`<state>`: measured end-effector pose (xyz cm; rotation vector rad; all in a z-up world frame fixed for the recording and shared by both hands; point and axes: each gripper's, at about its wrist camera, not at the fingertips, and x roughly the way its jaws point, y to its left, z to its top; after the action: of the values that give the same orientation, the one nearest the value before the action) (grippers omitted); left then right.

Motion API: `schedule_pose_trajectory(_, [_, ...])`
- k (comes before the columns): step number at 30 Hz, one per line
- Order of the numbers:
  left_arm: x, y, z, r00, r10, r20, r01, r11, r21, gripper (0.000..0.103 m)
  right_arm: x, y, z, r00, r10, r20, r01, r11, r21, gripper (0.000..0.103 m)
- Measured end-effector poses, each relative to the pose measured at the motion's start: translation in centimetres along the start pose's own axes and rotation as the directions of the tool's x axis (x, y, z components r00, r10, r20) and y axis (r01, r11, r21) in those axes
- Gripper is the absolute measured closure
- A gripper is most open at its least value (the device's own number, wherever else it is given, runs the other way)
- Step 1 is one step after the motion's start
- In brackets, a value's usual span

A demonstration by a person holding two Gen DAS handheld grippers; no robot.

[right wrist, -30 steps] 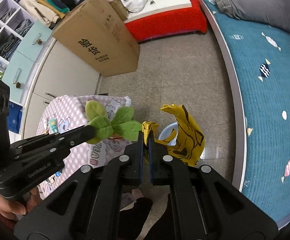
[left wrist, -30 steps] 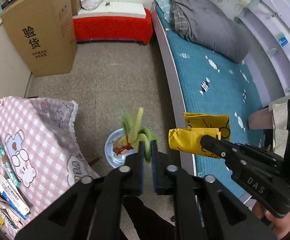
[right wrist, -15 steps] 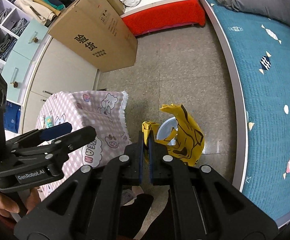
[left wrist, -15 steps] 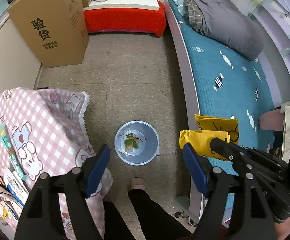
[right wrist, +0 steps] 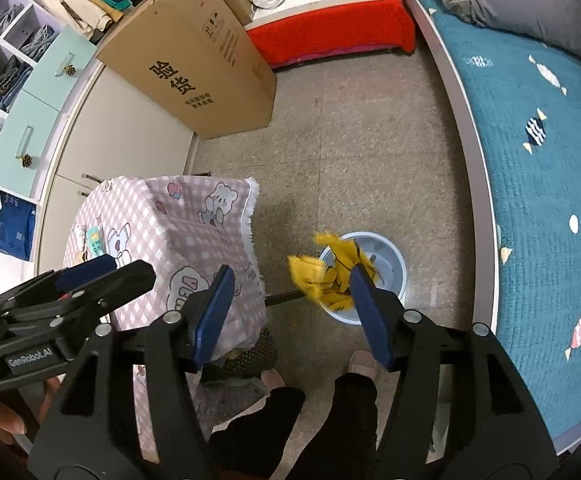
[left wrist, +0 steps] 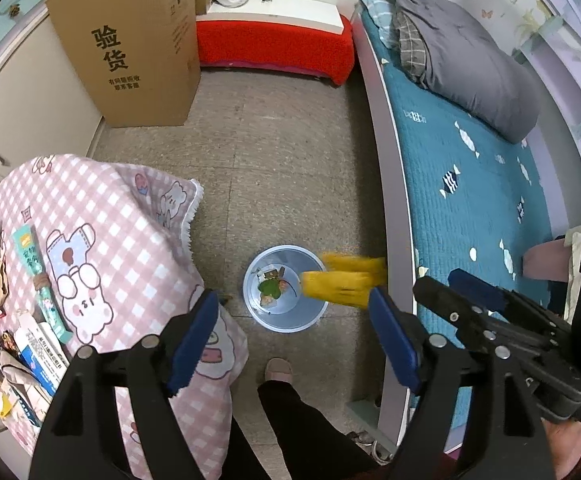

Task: Collect trash
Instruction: 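Carry both items over the blue bucket and open both grippers to drop them, then grasp the red-white snack wrapper with the left gripper while the right grasps tan paper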

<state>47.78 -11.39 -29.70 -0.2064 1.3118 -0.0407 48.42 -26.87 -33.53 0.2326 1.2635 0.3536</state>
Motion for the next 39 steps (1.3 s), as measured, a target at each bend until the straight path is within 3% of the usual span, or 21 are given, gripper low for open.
schedule_pose_trajectory(10, [-1.4, 3.1, -1.7, 1.000, 0.009, 0.016, -0.009, 0.999, -0.044, 0.026, 0.0, 2.7, -0.9, 1.000, -0.014, 0.008, 0.014, 0.999, -0.040, 0.043])
schedule_pose_trajectory(20, [-3.9, 9.5, -4.6, 0.999, 0.010, 0.047, -0.005, 0.994, -0.108, 0.026, 0.8, 9.5, -2.4, 1.000, -0.004, 0.017, 0.005, 0.994, -0.107, 0.042])
schedule_pose_trajectory(27, [-6.4, 17.5, -7.1, 0.997, 0.018, 0.069, -0.007, 0.987, -0.161, 0.026, 2.7, 17.3, -5.0, 1.000, 0.016, 0.014, -0.013, 0.989, -0.145, 0.040])
schedule_pose_trajectory(32, [-7.8, 26.0, -9.7, 0.997, 0.046, 0.066, -0.028, 0.968, -0.249, 0.025, 4.8, 23.8, -7.3, 0.999, 0.040, 0.019, -0.037, 0.985, -0.166, 0.039])
schedule_pose_trajectory(39, [-9.3, 38.9, -12.7, 0.995, 0.091, 0.052, -0.061, 0.903, -0.425, 0.026, 7.7, 31.5, -9.6, 0.998, 0.047, 0.034, -0.039, 0.977, -0.210, 0.038])
